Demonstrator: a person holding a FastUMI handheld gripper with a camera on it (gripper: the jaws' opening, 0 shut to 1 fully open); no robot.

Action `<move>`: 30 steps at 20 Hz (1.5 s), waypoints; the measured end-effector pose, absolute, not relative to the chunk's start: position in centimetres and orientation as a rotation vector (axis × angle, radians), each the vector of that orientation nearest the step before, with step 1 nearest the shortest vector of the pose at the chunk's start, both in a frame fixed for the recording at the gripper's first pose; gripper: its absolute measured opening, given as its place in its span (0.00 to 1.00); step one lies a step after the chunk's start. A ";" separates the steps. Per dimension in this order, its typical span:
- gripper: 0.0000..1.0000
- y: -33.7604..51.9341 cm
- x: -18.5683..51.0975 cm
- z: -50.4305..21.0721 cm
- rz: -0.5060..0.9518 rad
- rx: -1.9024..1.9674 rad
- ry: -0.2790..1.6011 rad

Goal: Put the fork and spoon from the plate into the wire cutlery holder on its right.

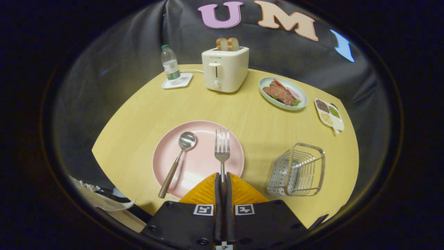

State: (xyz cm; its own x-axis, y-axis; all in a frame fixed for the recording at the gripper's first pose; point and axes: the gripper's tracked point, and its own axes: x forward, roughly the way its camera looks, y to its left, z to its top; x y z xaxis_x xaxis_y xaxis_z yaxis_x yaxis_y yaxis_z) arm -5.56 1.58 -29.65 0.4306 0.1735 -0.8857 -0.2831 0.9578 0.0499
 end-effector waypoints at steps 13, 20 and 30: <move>0.08 -8.5 -4.1 -25.8 0.226 -0.179 1.113; 0.08 -11.5 -5.5 -26.2 0.250 -0.248 1.199; 0.08 -12.2 -6.1 -28.7 0.327 -0.311 1.403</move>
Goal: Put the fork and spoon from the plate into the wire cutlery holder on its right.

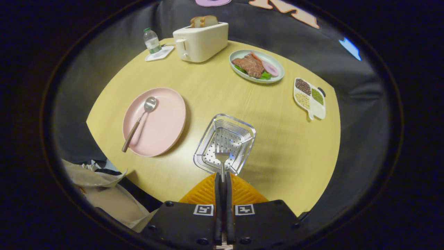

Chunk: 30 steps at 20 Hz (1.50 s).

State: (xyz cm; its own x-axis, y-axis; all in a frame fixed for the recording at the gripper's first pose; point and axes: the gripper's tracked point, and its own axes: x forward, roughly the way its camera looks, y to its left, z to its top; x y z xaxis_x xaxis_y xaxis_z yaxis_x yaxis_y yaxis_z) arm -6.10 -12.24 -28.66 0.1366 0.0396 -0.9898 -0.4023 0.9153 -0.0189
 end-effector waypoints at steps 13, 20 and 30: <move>0.14 -11.7 -4.8 -28.9 0.367 -0.339 1.509; 0.57 -10.0 -3.6 -27.7 0.344 -0.271 1.378; 0.98 -4.4 -1.3 -23.4 0.232 -0.121 1.054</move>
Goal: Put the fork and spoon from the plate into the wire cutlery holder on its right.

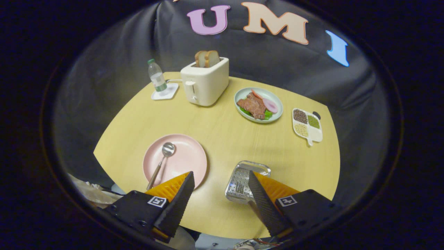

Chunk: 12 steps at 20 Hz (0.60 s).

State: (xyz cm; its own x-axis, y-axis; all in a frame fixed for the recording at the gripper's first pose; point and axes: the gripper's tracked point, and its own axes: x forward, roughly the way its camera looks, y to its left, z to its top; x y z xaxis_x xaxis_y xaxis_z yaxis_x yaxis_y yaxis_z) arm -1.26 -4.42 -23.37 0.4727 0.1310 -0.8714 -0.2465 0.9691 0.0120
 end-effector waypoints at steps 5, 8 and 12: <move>0.99 -1.4 -0.8 -22.3 0.154 -0.090 0.897; 0.99 1.5 -1.4 -22.7 0.158 -0.068 0.851; 0.99 4.9 -2.5 -24.8 0.161 -0.041 0.825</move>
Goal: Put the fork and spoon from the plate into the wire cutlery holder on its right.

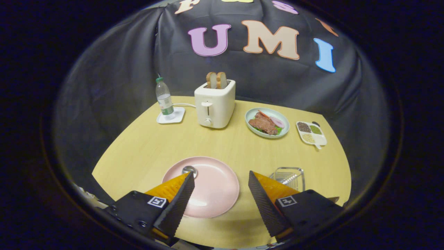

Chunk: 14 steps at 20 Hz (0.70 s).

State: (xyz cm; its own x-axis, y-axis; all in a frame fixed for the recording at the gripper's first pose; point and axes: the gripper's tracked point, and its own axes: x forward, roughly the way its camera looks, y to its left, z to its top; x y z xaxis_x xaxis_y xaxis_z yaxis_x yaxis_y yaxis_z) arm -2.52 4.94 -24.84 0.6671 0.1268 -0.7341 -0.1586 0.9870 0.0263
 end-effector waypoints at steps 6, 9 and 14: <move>0.99 8.3 -3.6 -28.8 0.152 -0.008 0.803; 0.99 9.2 -4.3 -31.1 0.142 -0.001 0.823; 0.99 10.5 -5.5 -34.8 0.161 -0.039 0.878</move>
